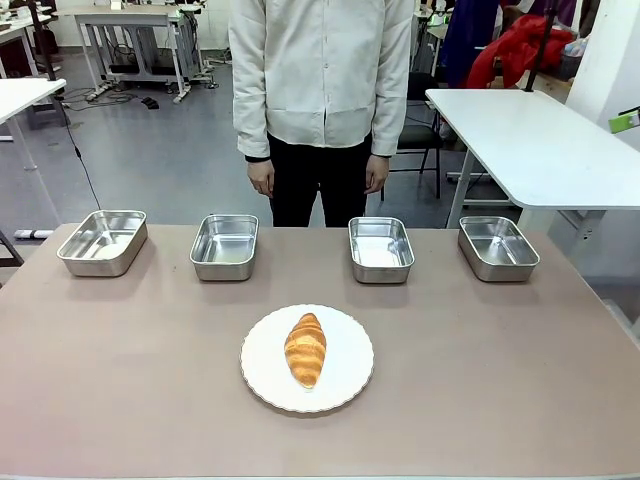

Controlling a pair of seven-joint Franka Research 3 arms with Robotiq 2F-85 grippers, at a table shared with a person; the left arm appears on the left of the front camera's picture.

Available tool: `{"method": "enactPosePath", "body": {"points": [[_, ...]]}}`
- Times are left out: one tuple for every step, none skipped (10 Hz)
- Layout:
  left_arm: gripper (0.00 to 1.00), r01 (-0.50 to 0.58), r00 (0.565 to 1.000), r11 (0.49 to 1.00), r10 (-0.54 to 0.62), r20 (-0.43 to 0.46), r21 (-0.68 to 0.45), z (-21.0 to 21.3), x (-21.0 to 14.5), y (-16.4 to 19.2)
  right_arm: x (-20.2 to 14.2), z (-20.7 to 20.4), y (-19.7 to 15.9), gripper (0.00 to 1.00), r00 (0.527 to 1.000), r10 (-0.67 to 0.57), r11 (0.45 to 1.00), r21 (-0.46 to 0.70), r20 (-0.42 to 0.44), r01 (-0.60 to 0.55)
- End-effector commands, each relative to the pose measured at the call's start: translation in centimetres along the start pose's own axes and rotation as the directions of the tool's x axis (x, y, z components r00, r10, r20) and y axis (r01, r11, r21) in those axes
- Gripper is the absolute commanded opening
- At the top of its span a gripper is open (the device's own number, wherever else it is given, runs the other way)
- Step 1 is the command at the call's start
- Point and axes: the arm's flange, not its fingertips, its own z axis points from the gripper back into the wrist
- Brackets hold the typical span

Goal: Place the bread in the container.
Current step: Place the Butter Roll into the Airtight Container indicated by the human.

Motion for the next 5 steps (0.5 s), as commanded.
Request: {"method": "enactPosePath", "body": {"points": [[1.0,0.013,1.0,1.0,-0.013,0.016,-0.006,0.32,-0.06,-0.09,0.01,-0.04,0.01,1.0,1.0,0.003,1.0,0.004,0.0,-0.003],[1.0,0.013,1.0,1.0,-0.013,0.016,-0.006,0.32,-0.06,-0.09,0.01,-0.04,0.01,1.0,1.0,0.003,1.0,0.004,0.0,-0.003],[1.0,0.013,1.0,1.0,-0.013,0.016,-0.006,0.32,-0.06,-0.09,0.01,-0.04,0.01,1.0,1.0,0.003,1.0,0.004,0.0,-0.003],[1.0,0.013,1.0,1.0,-0.013,0.016,-0.006,0.32,-0.06,-0.09,0.01,-0.04,0.01,1.0,1.0,0.003,1.0,0.004,0.0,-0.003],[1.0,0.013,1.0,1.0,-0.013,0.016,-0.006,0.32,-0.06,-0.09,0.01,-0.04,0.01,1.0,1.0,0.003,1.0,0.004,0.0,-0.003]]}}
